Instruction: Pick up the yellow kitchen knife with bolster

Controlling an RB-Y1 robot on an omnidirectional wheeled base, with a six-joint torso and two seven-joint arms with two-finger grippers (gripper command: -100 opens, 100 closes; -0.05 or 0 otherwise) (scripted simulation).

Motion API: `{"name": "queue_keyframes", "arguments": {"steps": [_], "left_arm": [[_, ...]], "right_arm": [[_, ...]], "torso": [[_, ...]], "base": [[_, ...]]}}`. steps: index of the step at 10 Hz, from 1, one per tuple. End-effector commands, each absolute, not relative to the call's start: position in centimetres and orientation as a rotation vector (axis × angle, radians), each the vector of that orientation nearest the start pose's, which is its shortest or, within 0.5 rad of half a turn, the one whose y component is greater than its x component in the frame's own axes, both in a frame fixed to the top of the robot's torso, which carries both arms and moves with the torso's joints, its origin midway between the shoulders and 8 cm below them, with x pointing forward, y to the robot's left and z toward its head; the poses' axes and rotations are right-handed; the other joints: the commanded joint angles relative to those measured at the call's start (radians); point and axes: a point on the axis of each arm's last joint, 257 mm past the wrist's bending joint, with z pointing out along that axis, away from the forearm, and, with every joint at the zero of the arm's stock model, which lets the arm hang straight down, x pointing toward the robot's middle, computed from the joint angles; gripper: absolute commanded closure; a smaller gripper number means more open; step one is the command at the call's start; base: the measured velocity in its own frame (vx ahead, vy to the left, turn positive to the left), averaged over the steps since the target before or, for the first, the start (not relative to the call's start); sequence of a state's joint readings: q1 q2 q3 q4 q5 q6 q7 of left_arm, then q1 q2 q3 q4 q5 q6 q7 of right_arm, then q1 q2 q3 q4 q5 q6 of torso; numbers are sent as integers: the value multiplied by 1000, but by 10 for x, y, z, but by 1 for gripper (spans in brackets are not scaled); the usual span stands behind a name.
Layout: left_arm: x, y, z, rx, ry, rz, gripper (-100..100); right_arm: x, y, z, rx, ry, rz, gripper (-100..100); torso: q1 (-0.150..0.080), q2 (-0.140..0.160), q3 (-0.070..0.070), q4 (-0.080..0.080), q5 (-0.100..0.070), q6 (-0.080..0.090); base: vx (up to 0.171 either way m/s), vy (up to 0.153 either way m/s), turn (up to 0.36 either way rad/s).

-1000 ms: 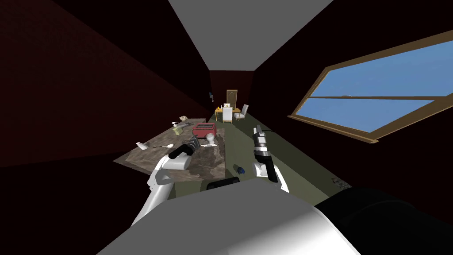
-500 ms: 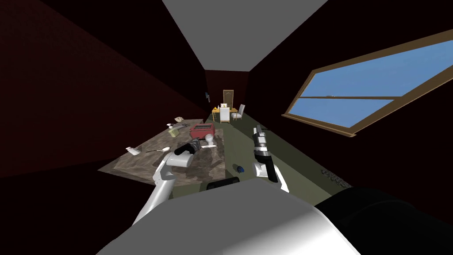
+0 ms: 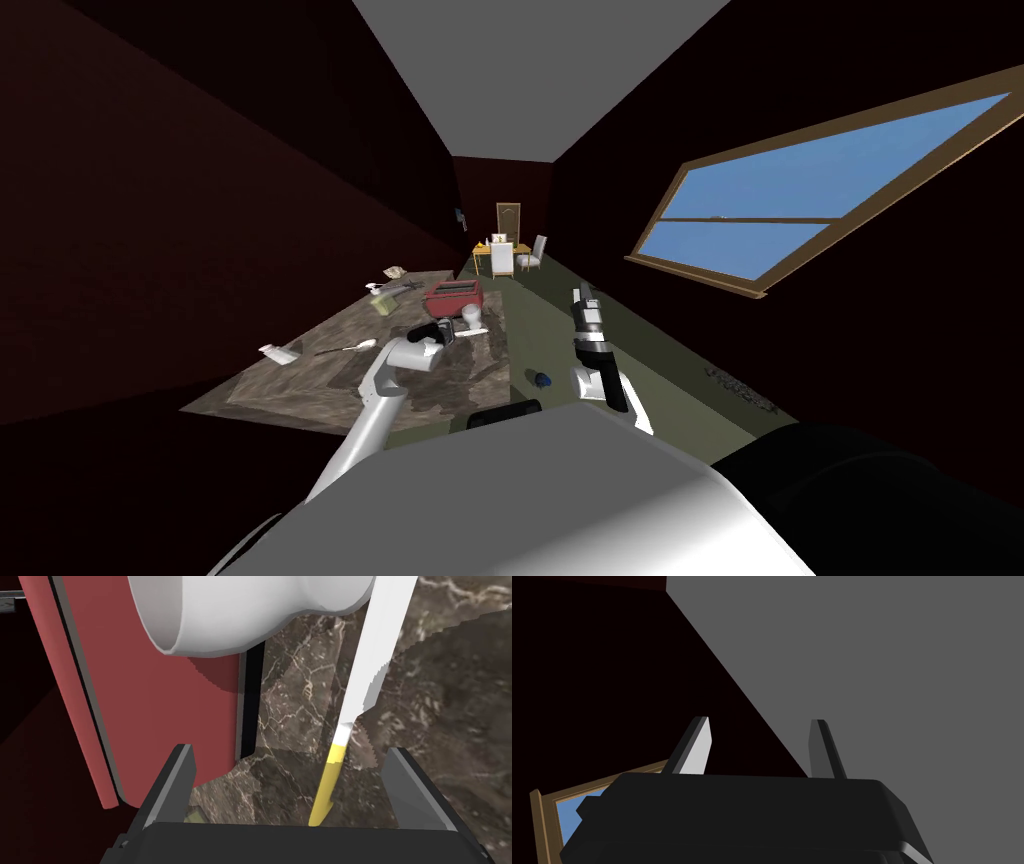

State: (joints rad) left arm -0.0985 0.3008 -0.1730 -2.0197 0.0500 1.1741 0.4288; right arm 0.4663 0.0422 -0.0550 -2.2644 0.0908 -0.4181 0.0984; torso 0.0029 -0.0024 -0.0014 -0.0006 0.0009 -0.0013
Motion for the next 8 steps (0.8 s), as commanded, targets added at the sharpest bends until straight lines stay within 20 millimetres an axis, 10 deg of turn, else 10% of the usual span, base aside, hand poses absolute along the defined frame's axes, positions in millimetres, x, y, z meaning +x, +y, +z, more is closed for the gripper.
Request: {"name": "queue_keyframes", "arguments": {"steps": [1, 8], "left_arm": [[488, 226, -266, -1797, 1640, -784, -100], [472, 239, -302, -1881, 1707, -542, -100]], "right_arm": [[361, -293, 12, 645, 696, 1092, 0], [361, -293, 12, 645, 696, 1092, 0]], "torso": [[0, 0, 0, 0, 0, 0], [0, 0, 0, 0, 0, 0]], "base": [[5, 64, -190], [4, 50, -95]]}}
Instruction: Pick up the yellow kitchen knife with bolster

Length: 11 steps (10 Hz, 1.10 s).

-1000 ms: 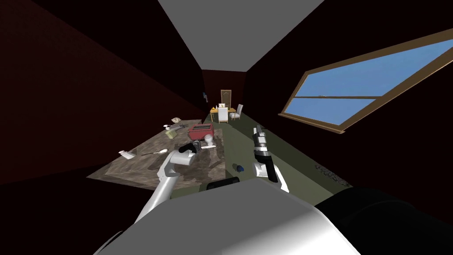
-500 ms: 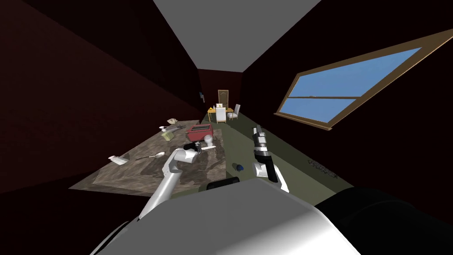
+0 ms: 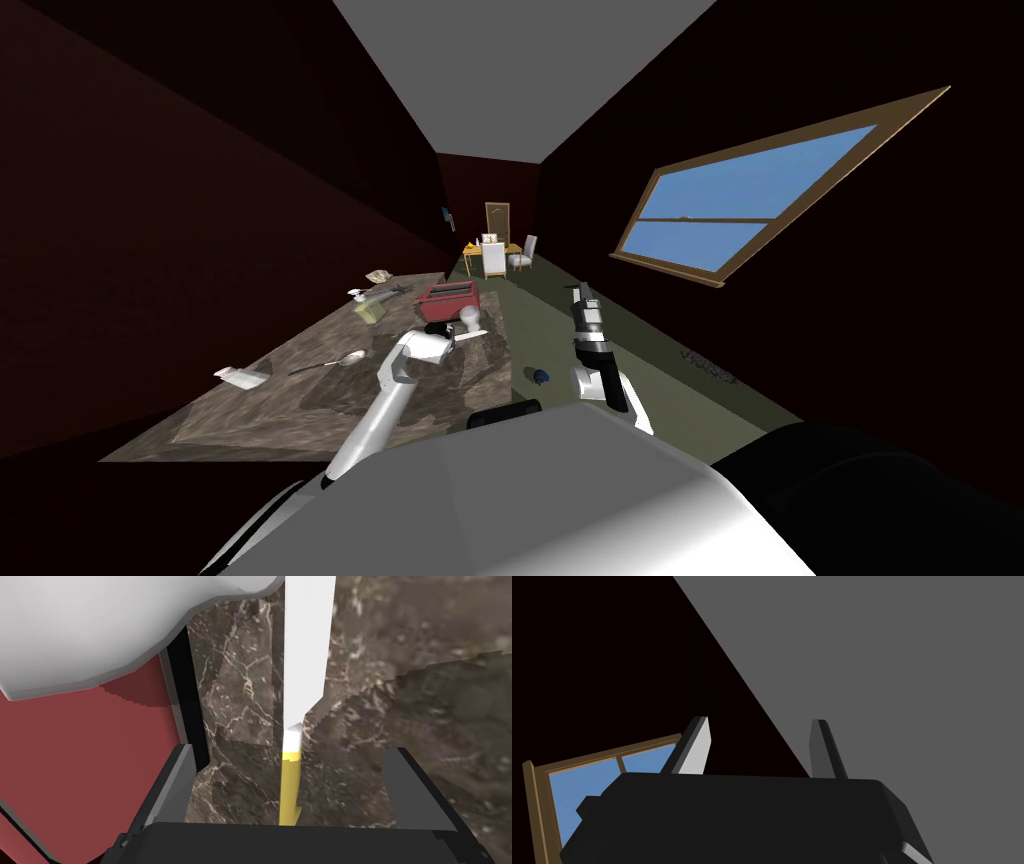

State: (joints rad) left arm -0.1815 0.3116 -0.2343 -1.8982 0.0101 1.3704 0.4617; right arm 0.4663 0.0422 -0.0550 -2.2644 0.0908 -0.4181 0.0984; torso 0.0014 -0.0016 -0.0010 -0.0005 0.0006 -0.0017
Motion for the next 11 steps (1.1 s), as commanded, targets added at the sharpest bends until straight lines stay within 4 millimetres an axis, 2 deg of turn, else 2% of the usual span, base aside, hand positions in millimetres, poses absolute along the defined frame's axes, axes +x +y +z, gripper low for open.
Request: {"name": "queue_keyframes", "arguments": {"steps": [1, 2, 3, 6, 7, 11], "left_arm": [[474, 236, -299, -1873, 1703, -568, -100], [473, 236, -300, -1876, 1704, -561, 0], [477, 238, -306, -1875, 1703, -563, -100], [479, 239, -312, -1876, 1703, -562, -100], [480, 239, -312, -1874, 1702, -564, 100], [480, 239, -312, -1874, 1702, -564, 100]], "right_arm": [[361, -293, 12, 645, 696, 1092, 0], [361, -293, 12, 645, 696, 1092, 0], [361, -293, 12, 645, 696, 1092, 0], [361, -293, 12, 645, 696, 1092, 0], [361, -293, 12, 645, 696, 1092, 0], [361, -293, 12, 645, 696, 1092, 0]], "torso": [[0, 0, 0, 0, 0, 0], [-1, 0, 0, 0, 0, 0], [-2, 0, 0, 0, 0, 0], [-3, -1, -1, 0, -1, 0], [-2, -1, 0, 0, -1, 0], [-2, -1, 0, 0, -1, 0]], "base": [[-9, 13, -19], [0, 0, 0], [7, -4, 3], [2, -4, 10], [0, 0, 0], [0, 0, 0]]}}
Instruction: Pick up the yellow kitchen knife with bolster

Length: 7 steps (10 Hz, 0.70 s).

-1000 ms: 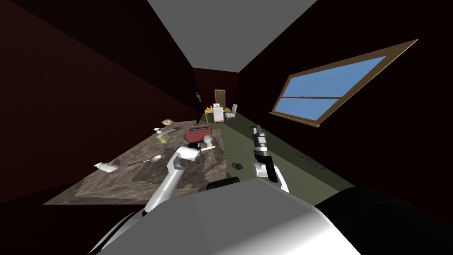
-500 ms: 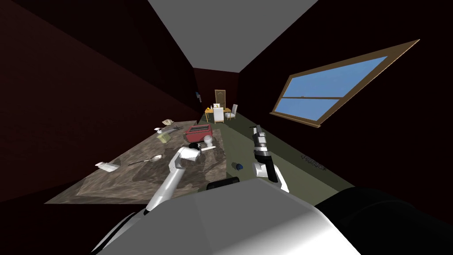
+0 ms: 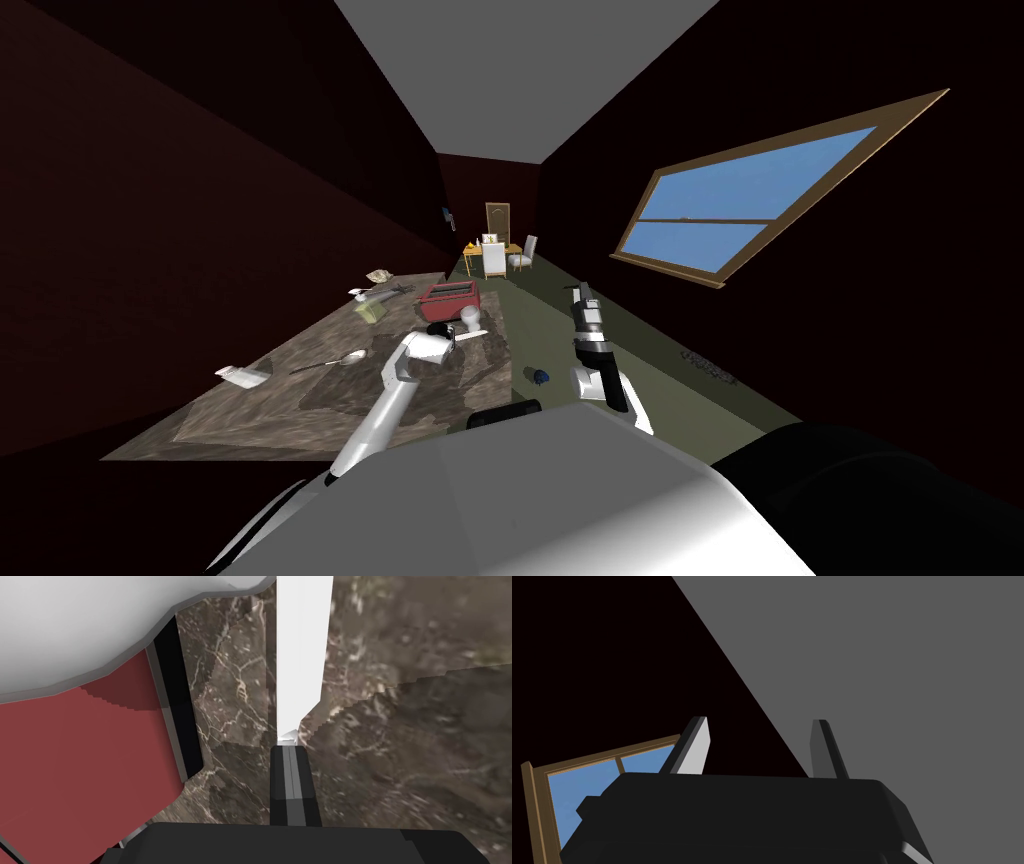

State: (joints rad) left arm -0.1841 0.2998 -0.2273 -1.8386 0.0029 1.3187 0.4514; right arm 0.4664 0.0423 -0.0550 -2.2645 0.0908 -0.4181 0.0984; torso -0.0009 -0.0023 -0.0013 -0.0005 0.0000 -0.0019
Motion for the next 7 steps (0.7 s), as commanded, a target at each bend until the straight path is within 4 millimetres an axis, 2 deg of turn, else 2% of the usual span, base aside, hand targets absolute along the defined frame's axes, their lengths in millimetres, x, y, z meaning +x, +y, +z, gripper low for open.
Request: {"name": "queue_keyframes", "arguments": {"steps": [1, 2, 3, 5, 7], "left_arm": [[480, 239, -312, -1874, 1702, -564, 0], [494, 247, -296, -1857, 1666, -571, -100], [500, 253, -290, -1855, 1649, -565, -100], [518, 279, -274, -1860, 1587, -526, -100], [531, 300, -264, -1875, 1542, -489, -100]], "right_arm": [[361, -293, 12, 645, 696, 1092, 0], [361, -293, 12, 645, 696, 1092, 0], [361, -293, 12, 645, 696, 1092, 0], [361, -293, 12, 645, 696, 1092, 0], [361, -293, 12, 645, 696, 1092, 0]], "torso": [[0, 0, 0, 0, 0, 0], [0, 0, 0, 0, 0, 0], [0, 1, 0, 0, 0, 0], [1, 4, 2, 1, 0, 0], [-1, 1, 1, 0, 0, 0]], "base": [[0, 0, 0], [-19, 3, -23], [-41, 11, -35], [-62, 12, -53], [-7, -13, -36]]}}
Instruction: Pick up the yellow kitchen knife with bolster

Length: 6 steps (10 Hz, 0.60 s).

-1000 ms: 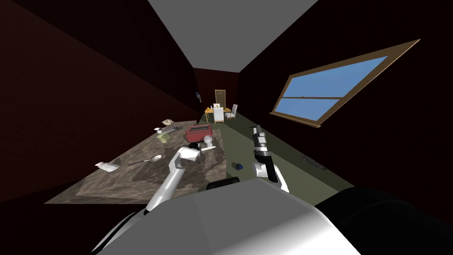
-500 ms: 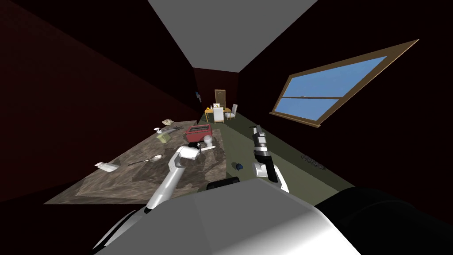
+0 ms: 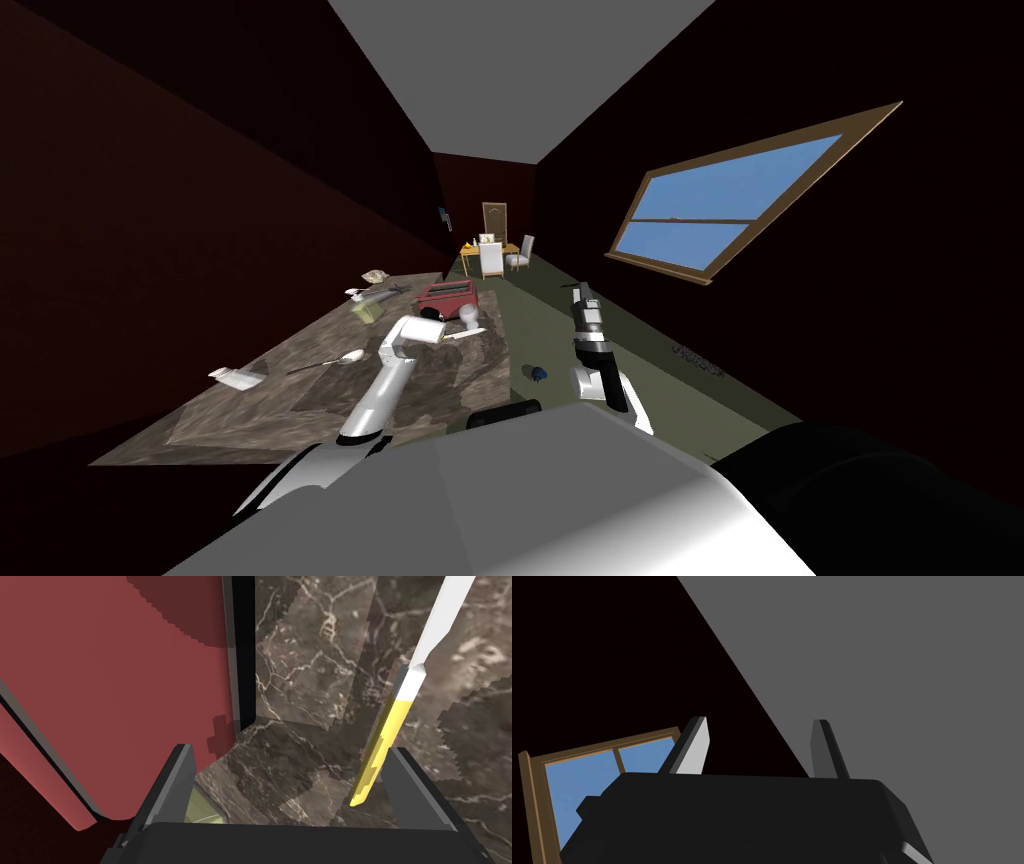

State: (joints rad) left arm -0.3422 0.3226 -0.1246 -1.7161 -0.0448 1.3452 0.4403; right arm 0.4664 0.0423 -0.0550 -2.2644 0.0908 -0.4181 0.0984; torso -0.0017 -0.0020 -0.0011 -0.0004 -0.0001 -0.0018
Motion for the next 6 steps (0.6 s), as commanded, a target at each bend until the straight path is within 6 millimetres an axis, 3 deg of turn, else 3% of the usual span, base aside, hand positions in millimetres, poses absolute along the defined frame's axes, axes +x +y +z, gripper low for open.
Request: {"name": "queue_keyframes", "arguments": {"steps": [1, 2, 4, 6], "left_arm": [[537, 310, -259, -1887, 1520, -468, -100], [537, 310, -259, -1887, 1520, -468, -100], [548, 329, -249, -1913, 1479, -432, -100], [547, 330, -252, -1918, 1480, -424, -100]], "right_arm": [[361, -293, 12, 645, 696, 1092, 0], [361, -293, 12, 645, 696, 1092, 0], [361, -293, 12, 645, 696, 1092, 0], [361, -293, 12, 645, 696, 1092, 0]], "torso": [[0, 0, 0, 0, 0, 0], [0, 0, 0, 0, 0, 0], [0, 0, 0, 0, 0, 0], [0, 0, 0, 0, 0, 0]], "base": [[-5, -7, -20], [-4, -5, -16], [-6, -9, -24], [-5, -7, -19]]}}
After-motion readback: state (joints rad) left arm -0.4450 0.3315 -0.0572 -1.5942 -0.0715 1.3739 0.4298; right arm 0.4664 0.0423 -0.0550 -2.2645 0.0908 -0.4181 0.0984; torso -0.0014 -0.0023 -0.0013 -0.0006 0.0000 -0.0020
